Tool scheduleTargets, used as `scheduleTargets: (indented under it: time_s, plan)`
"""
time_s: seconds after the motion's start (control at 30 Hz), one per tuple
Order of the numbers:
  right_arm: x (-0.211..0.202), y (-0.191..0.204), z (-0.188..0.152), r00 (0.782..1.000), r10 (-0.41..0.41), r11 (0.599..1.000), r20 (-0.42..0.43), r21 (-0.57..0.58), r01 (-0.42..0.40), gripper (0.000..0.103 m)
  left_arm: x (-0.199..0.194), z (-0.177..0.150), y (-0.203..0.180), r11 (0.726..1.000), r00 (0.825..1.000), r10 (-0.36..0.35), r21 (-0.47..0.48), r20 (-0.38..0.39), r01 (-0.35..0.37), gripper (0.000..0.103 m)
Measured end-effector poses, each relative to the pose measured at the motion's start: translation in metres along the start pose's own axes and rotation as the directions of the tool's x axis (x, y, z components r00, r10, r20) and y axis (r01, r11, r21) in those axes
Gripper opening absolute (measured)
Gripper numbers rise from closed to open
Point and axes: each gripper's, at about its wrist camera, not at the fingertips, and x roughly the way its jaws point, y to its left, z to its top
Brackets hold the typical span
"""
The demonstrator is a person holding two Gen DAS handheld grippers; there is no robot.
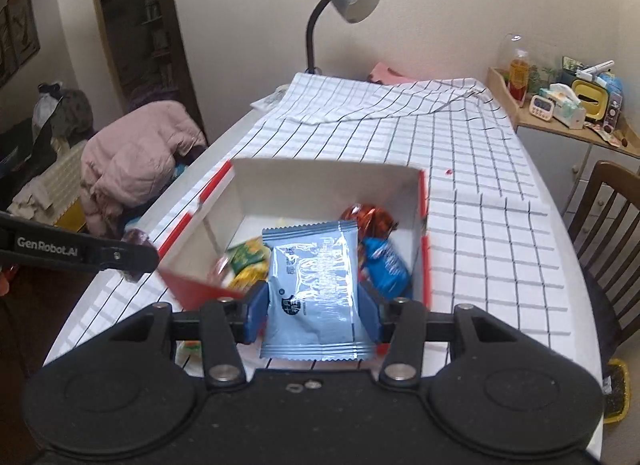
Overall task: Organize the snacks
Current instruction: 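Carry the light blue packet and chocolate square with both tools over the box, then open both tools to drop the blue packet and chocolate into the box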
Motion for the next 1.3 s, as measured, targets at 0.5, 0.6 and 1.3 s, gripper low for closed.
scheduleTargets:
  time_s: [0.5, 0.6, 1.3]
  plan:
    - [0.063, -0.030, 0.048, 0.999, -0.024, 1.000, -0.046, -0.011, 0.023, 0.048, 0.065, 0.061, -0.004, 0.995, 0.994, 0.100, 0.005, -0.041, -0.100, 0.034]
    - [0.081, -0.033, 0.050, 0.997, -0.025, 1.000, -0.074, -0.018, 0.024, 0.048, 0.081, 0.064, -0.003, 0.993, 0.991, 0.115, 0.011, -0.066, -0.115, 0.034]
    - [0.149, -0.034, 0.042, 0.977, -0.037, 0.998, -0.212, -0.055, 0.026, 0.048, 0.159, 0.058, -0.009, 0.977, 0.955, 0.201, 0.121, -0.217, -0.178, 0.034]
